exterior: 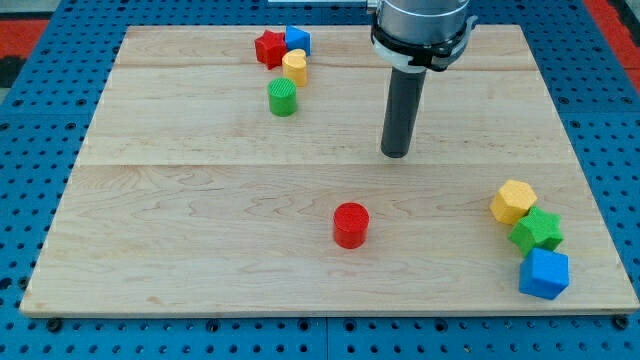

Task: Push red star top left to the red circle

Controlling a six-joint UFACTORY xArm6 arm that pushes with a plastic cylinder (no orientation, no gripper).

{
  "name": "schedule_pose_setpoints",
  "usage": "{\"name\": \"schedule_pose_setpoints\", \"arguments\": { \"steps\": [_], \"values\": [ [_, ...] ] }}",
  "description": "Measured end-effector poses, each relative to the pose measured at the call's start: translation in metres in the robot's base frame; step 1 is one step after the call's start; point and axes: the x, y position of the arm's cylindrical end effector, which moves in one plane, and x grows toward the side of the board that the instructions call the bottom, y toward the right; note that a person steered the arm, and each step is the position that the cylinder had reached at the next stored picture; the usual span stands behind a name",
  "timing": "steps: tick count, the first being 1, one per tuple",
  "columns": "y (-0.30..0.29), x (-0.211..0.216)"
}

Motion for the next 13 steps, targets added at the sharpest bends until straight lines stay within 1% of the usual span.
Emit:
{"name": "schedule_pose_setpoints", "arguments": {
  "steps": [1, 3, 4, 5, 6, 7, 11, 13],
  "values": [
    [0.0, -0.035],
    [0.0, -0.167],
    [-0.008, -0.2],
    [-0.03, -0.206],
    [-0.125, -0.226],
    [-0.156, -0.23],
    [-0.148, -0.228],
    [-0.151, -0.21]
  ]
}}
